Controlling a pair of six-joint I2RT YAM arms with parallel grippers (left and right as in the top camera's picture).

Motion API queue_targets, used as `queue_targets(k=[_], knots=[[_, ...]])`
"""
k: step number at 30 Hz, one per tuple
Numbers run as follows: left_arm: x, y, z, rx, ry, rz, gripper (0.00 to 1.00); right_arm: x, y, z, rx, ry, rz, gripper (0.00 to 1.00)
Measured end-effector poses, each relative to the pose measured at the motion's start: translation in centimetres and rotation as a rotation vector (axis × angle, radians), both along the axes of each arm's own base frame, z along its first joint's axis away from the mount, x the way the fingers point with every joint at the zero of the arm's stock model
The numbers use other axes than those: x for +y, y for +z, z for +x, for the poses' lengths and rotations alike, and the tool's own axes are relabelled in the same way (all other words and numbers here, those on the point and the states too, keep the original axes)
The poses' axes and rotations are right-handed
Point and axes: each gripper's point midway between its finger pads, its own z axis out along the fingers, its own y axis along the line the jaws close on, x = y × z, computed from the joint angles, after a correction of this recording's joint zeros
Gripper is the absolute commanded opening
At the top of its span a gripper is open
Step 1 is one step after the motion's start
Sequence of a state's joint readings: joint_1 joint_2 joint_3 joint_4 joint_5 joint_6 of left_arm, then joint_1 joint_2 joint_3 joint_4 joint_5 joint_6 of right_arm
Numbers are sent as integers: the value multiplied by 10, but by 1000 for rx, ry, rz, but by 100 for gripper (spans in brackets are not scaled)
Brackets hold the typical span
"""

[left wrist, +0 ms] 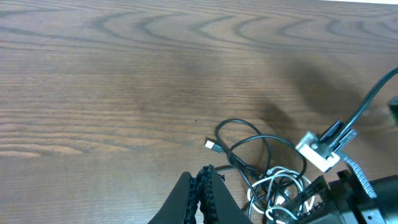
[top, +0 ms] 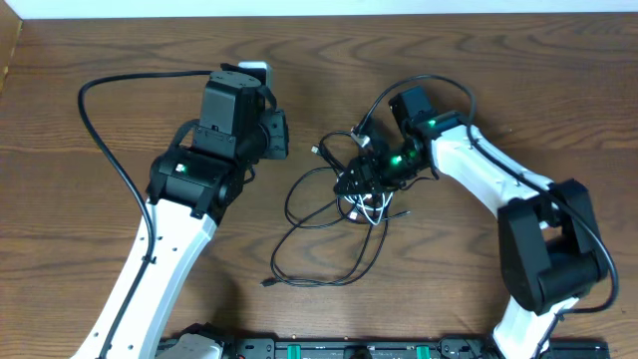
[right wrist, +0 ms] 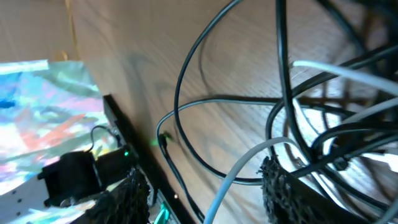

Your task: Untangle cables

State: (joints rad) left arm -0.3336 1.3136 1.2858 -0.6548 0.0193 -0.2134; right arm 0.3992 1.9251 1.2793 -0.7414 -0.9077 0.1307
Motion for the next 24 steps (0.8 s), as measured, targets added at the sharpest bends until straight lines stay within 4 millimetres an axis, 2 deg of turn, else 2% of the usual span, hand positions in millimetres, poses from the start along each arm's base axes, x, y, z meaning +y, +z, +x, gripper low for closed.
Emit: queue_targets(k=[1, 5, 6, 11, 18, 20, 24], knots=[[0, 0, 0, 0, 1, 0, 8, 1, 1, -2, 5, 6, 14, 46], [1, 0, 0, 0, 3, 0, 8, 8, 11, -2, -2, 27, 86, 6], [1, 0, 0, 0, 3, 0, 8, 10, 13, -2, -5, 32, 106, 1], [1, 0, 0, 0, 3, 0, 8, 12, 24, 0, 11, 26, 170, 1], [1, 0, 0, 0, 3, 0, 8, -1, 36, 15, 24, -24, 228, 1], [1, 0, 0, 0, 3, 0, 8, -5, 46, 19, 8, -35, 244, 1], [1, 0, 0, 0, 3, 0, 8, -10, 79, 23, -62, -48, 281, 1]])
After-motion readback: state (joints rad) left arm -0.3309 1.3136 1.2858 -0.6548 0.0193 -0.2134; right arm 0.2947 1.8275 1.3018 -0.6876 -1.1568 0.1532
